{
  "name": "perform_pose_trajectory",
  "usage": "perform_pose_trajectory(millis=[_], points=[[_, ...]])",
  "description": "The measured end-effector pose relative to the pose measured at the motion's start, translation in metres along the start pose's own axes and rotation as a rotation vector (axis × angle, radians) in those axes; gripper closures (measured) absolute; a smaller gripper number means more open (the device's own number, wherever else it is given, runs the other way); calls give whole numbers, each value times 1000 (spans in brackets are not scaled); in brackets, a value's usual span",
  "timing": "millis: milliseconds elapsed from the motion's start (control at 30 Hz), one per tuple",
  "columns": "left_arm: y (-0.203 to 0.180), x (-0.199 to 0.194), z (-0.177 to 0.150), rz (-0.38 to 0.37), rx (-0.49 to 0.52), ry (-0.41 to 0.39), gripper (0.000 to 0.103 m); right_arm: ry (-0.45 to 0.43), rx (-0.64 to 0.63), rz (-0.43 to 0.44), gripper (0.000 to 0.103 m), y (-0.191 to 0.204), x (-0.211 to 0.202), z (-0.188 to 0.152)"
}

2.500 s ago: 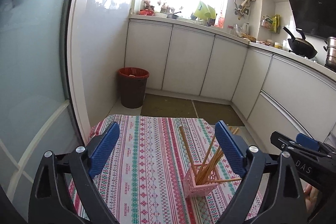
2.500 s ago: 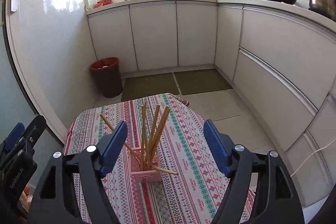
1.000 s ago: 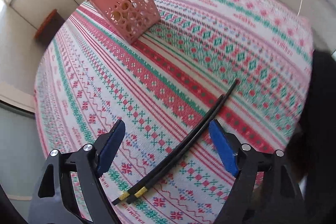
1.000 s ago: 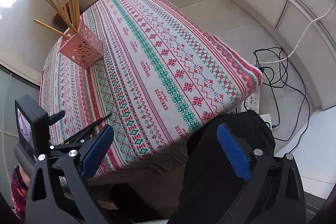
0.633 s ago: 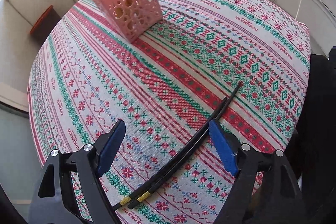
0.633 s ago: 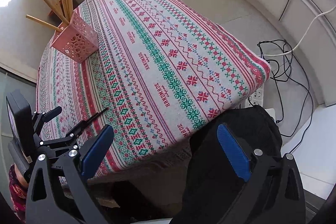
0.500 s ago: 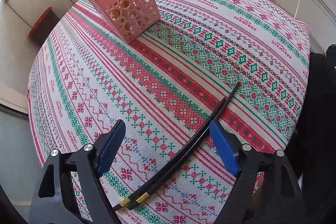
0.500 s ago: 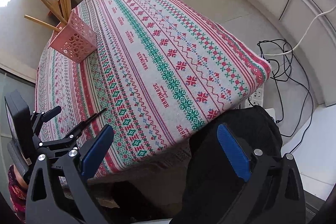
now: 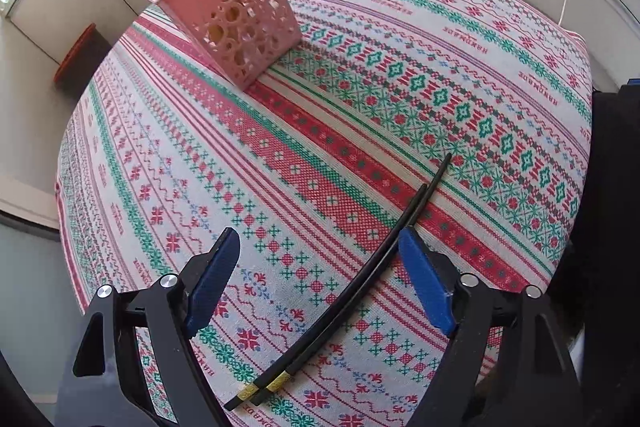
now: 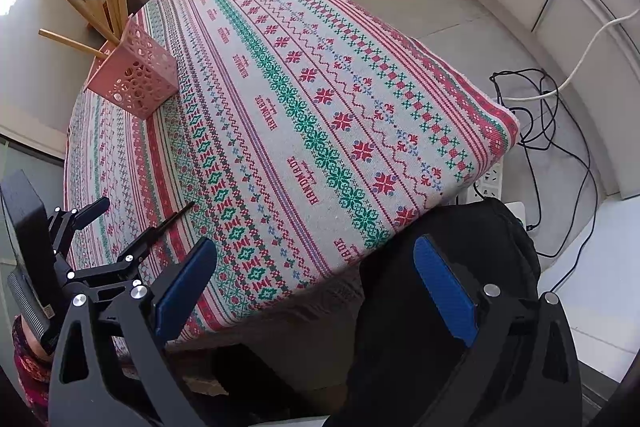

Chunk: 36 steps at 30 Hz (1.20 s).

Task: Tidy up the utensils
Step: 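Close the left tool around the black chopsticks near their middle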

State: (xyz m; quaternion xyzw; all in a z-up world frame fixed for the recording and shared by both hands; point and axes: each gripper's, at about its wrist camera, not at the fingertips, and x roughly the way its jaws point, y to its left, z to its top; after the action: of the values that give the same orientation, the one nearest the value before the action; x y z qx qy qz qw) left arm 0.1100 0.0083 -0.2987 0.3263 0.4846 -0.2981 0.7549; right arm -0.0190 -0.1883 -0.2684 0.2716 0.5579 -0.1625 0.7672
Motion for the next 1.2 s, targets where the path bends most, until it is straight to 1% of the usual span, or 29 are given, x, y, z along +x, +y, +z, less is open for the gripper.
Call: perform_pose_trajectory(millis=[100, 267, 333, 400, 467, 567, 633, 833, 933, 967, 1067, 1200], points=[[-3, 1, -1, 22, 20, 4, 26, 2, 4, 1, 7, 0, 1, 0], [-1, -17, 1, -1, -10, -56, 26, -1, 6, 2, 7, 0, 0, 2], [1, -14, 2, 10, -21, -46, 26, 3, 7, 1, 7, -1, 2, 2], [1, -4, 1, 19, -13, -9, 27, 10, 9, 1, 7, -1, 3, 1], [0, -4, 1, 10, -8, -13, 27, 12, 11, 1, 7, -1, 3, 1], [1, -3, 1, -9, 2, -10, 34, 8, 13, 2, 7, -1, 3, 2], [-1, -4, 2, -6, 13, -14, 37, 9, 14, 3, 7, -2, 2, 3], [-10, -10, 6, -5, 30, -17, 36, 19, 24, -1, 7, -3, 6, 3], [-15, -8, 7, -13, 44, -7, 37, 28, 28, -1, 7, -5, 8, 3], [-16, -8, 7, -24, 45, -1, 35, 30, 29, -1, 7, -5, 9, 4], [-19, -2, 6, -9, 68, 30, 34, 28, 36, 0, 7, -6, 8, 5], [-16, -2, 12, -25, 52, 35, 33, 28, 39, -5, 7, -7, 7, 5]])
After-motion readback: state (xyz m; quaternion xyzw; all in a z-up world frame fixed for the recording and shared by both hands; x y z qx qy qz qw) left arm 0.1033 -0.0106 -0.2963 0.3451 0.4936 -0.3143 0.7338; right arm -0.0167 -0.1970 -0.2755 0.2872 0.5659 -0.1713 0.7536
